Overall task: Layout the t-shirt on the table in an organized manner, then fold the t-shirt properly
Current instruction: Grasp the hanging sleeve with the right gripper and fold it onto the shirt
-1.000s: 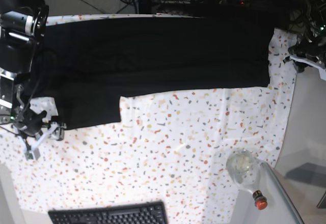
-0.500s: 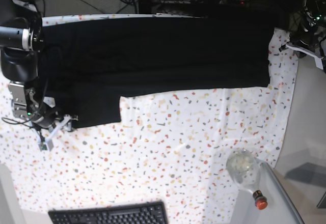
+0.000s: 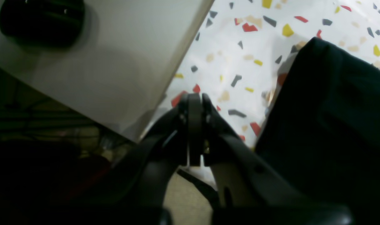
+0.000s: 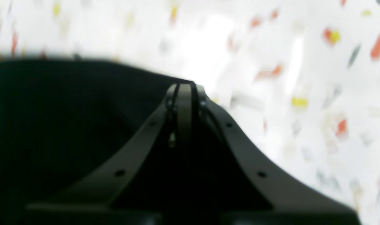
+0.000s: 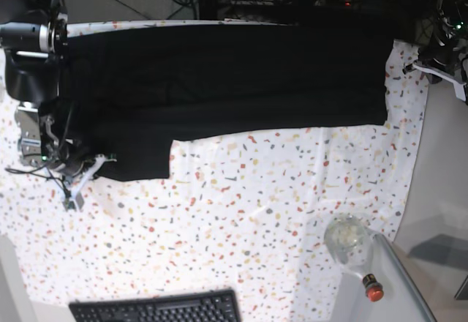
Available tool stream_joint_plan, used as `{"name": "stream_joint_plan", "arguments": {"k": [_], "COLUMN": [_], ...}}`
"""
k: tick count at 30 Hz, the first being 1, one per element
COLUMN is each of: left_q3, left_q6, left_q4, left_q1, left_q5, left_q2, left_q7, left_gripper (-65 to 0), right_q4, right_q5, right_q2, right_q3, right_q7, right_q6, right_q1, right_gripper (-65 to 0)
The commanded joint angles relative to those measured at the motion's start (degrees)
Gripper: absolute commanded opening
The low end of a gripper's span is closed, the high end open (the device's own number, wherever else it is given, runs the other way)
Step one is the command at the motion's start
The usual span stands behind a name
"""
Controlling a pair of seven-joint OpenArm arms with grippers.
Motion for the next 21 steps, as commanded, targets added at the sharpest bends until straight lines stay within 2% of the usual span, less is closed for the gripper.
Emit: {"name": "stream_joint_plan", "arguments": {"k": [1, 4, 6, 10, 14, 17, 21], "left_q3": [-0.55, -0.55, -0.64, -0.64, -0.64, -0.64, -0.55], "left_q6": [0.17, 0.17, 0.17, 0.17, 0.17, 0.17, 0.17], "left_q4": [0.22, -1.1, -1.54, -1.89, -2.24, -2.59, -2.77], "left_q1": [-0.12, -0.38, -0.47, -1.7, -2.85, -3.64, -3.99], "left_q5": [0.07, -0.19, -0.19, 0.16, 0.16, 0.16, 0.25], "left_q2": [-1.61, -2.58, -2.67, -2.67, -2.67, -2.67, -2.75], "left_q7": [-1.26, -1.35, -1.44, -1.44, -1.44, -1.44, -1.44], "left_gripper": [-65.0, -65.0, -65.0, -65.0, -65.0, -65.0, -65.0], "right_q4": [6.88, 26.75, 38.44, 54.18, 58.57, 58.66, 57.61], "right_q5": [0.8, 0.8, 0.8, 0.8, 0.8, 0.8, 0.8], "right_q2": [-0.3, -1.09, -3.12, -5.4, -7.6, -7.69, -9.09], "right_q3": [-0.03, -0.21, -0.03, -0.21, -0.12, -0.29, -0.21], "right_q7": [-1.02, -8.05, -12.09, -16.23, -16.14, -16.05, -15.96], "right_q6": [0.52, 0.52, 0.52, 0.52, 0.52, 0.52, 0.52], "right_q1": [-1.51, -10.74, -16.36, -26.12, -32.98, -37.46, -40.19], "right_gripper": [-65.0, -65.0, -65.0, -65.0, -65.0, -65.0, -65.0]}}
